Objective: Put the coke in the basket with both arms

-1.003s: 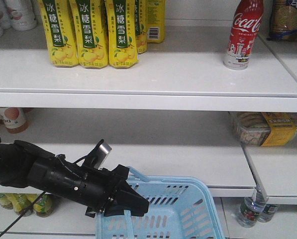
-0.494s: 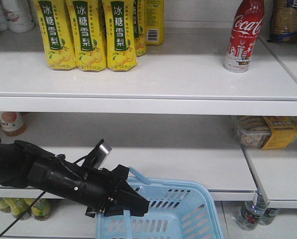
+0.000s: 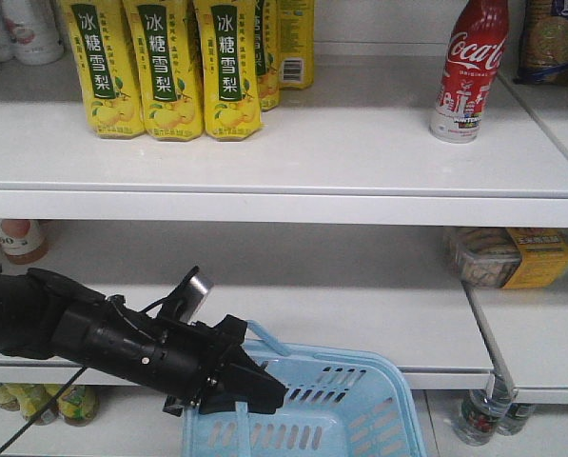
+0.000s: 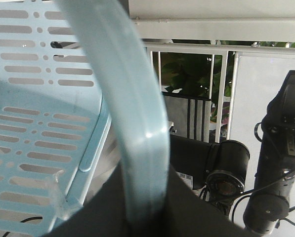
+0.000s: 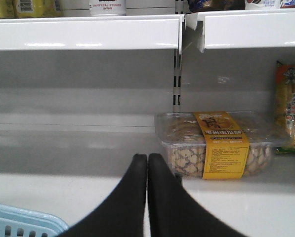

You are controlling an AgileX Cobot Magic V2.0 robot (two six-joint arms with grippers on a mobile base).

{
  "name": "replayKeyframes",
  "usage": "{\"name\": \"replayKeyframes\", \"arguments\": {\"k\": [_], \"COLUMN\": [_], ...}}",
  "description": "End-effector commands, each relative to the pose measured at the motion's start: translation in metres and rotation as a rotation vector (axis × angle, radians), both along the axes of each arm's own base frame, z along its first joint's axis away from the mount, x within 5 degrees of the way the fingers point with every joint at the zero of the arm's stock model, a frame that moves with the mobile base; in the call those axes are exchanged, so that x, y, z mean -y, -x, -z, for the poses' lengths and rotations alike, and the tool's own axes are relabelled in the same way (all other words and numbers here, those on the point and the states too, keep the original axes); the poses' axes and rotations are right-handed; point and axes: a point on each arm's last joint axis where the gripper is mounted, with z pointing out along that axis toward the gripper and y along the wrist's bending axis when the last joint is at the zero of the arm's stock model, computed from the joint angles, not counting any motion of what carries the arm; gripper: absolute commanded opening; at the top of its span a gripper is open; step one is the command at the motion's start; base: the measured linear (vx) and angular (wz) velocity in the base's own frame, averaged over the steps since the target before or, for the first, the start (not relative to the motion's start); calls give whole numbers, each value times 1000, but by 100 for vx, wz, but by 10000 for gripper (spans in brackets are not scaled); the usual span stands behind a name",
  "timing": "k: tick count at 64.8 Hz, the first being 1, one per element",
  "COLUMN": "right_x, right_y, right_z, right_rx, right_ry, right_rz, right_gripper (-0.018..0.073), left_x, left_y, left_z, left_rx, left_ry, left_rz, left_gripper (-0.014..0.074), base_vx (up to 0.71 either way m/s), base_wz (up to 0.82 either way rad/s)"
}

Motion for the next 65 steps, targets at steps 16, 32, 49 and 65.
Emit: {"name": "replayKeyframes", "arguments": {"k": [16,32,49,65], "right_x": [0,0,0,0], "right_y": [1,1,1,1], "right_z": [-5,-5,-5,-5], "right_rx": [78,78,78,78], "right_ry": [4,4,4,4], "right_rz": [-1,-1,-1,-1], "right_gripper": [-10,-10,-10,-10], "left_x": [4,4,4,4], "left_y": [-1,-1,-1,-1], "left_z": [-28,-28,-28,-28], "left_rx": [47,47,47,47], "left_ry": [115,115,115,115], "left_rz": [-10,-10,-10,-10], "left_gripper": [-6,-6,-6,-6], "base_vx": [2,2,1,0], "base_wz": [0,0,0,0]}}
